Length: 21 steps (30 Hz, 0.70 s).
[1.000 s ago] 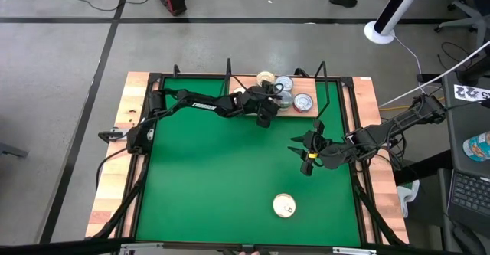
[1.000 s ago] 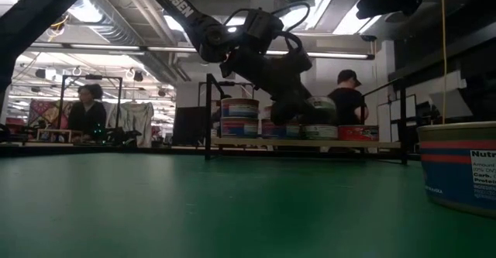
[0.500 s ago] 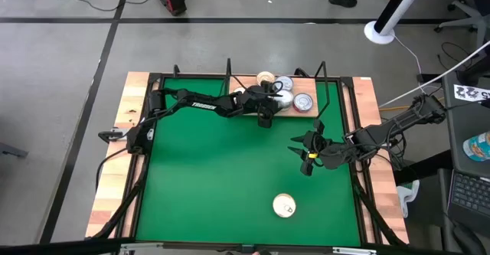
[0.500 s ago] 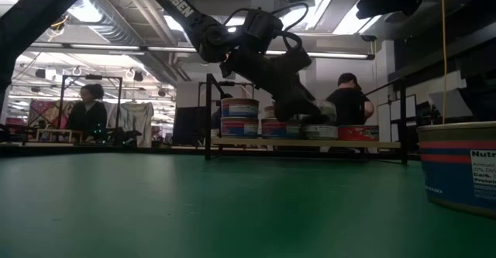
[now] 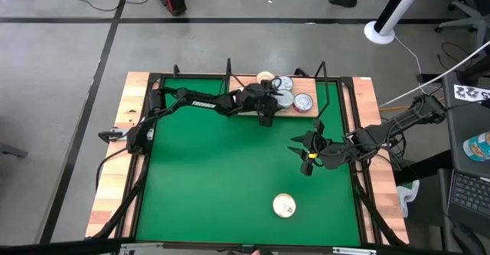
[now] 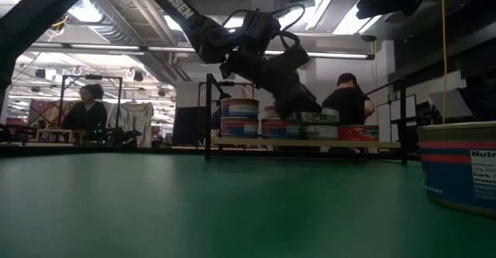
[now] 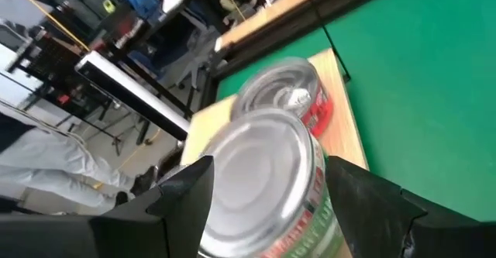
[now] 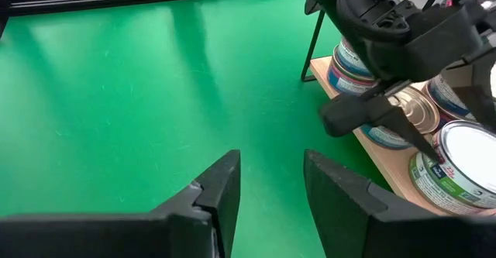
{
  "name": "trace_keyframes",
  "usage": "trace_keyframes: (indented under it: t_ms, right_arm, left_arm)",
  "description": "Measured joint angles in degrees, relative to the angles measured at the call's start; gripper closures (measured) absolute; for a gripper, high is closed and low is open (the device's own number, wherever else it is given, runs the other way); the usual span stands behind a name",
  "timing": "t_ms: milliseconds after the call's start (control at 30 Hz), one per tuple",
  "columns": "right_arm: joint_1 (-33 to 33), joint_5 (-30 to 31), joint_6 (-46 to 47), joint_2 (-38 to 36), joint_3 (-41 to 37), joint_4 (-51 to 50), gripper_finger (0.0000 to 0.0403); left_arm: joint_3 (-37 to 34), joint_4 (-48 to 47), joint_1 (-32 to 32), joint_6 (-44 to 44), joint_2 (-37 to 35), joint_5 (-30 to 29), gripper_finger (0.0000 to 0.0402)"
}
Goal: Stack canned seafood by type on shelf
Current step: Stack the green tuna can on top of the green tuna can on the shelf
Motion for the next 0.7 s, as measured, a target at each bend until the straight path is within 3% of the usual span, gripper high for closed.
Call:
trace_keyframes:
  t_ms: [300,700]
  right_arm:
    - [0.0,0.0,0.0,0.0,0.0,0.0,0.026]
    - [0.0,0.0,0.0,0.0,0.0,0.0,0.026]
  left_arm:
    - [0.0,5.6,0.0,0.0,0.0,-2.0,0.0157]
    - [0.0,2.0,-2.9,3.7,0.0,-1.9,0.0157]
